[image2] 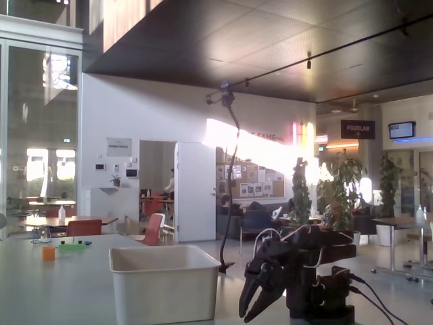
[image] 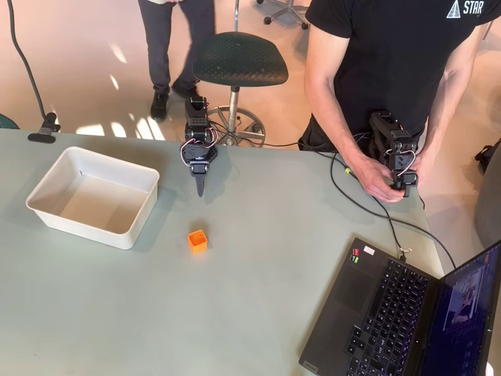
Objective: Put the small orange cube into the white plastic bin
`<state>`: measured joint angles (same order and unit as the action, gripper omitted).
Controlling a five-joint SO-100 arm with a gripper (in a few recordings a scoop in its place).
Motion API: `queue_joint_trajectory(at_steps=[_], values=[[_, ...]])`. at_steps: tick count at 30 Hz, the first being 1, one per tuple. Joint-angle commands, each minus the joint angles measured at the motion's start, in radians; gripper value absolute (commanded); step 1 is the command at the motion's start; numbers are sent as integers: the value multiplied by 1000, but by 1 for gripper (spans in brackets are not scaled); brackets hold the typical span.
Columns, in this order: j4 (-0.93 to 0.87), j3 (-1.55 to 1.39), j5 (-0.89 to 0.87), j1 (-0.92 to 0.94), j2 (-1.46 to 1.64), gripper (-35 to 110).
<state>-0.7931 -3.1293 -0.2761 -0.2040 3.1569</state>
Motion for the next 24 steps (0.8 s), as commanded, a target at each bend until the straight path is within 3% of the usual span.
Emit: queue_joint_trajectory(at_steps=[1, 17, 24], values=[[-3, 32, 5, 0, -3, 5], [-5, 344, 5, -2, -15, 5], [3, 460, 5, 0, -314, 5]])
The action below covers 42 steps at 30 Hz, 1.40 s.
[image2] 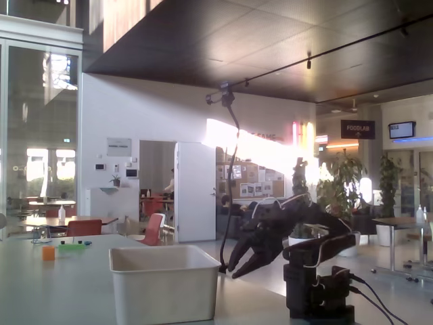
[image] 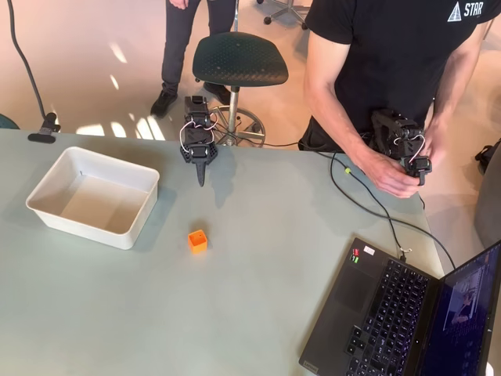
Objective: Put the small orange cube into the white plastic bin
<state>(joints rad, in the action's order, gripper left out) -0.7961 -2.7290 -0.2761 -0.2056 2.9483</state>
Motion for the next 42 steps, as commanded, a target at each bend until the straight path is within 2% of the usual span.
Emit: queue_joint_trajectory(at_steps=[1, 7, 15, 24, 27, 36, 42], values=[[9, 89, 5, 2, -156, 5], [12, 268, 12, 3, -327, 5], [15, 334, 147, 12, -494, 6], [15, 402, 250, 12, -703, 37], [15, 443, 250, 9, -765, 42], [11, 687, 250, 12, -1209, 42], [25, 712, 253, 11, -1315, 42]])
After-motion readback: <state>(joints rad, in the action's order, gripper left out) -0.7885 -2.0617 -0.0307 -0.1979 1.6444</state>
